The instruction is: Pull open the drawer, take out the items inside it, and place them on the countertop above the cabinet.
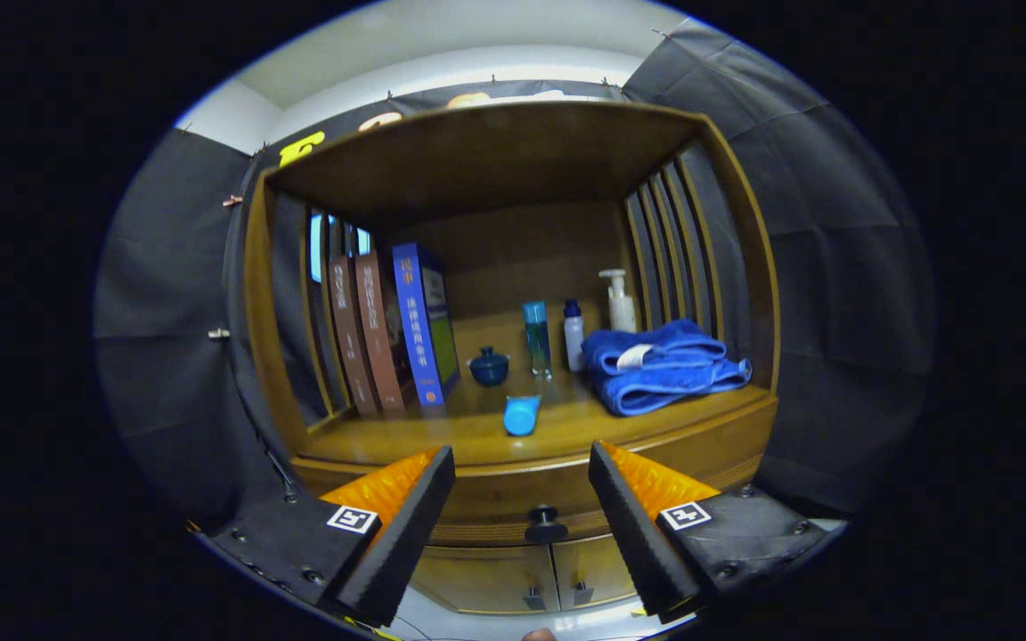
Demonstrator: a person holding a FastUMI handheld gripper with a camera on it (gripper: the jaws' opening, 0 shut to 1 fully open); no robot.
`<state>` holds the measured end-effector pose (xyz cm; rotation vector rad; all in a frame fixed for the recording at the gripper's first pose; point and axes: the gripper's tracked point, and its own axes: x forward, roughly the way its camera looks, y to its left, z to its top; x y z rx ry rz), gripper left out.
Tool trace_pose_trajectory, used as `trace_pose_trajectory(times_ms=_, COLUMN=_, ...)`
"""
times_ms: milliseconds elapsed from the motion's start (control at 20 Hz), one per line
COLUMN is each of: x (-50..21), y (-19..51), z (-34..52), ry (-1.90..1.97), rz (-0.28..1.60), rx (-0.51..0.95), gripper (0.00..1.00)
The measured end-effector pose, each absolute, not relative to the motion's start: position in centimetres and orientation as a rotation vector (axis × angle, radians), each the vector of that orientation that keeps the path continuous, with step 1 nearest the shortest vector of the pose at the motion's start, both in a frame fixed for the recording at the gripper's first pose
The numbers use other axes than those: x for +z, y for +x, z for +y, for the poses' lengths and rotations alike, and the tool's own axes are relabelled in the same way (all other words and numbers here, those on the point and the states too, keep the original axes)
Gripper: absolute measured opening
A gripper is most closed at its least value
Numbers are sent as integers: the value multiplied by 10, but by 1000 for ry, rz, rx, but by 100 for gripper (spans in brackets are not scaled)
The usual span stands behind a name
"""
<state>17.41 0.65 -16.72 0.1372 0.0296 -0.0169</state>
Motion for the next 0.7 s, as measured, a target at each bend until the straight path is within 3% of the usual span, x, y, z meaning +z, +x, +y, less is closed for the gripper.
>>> trace_pose_trajectory(times_ms=700, x=-34, y=60, z=-11, ry=117, rz=-76, rx=-23, gripper=99)
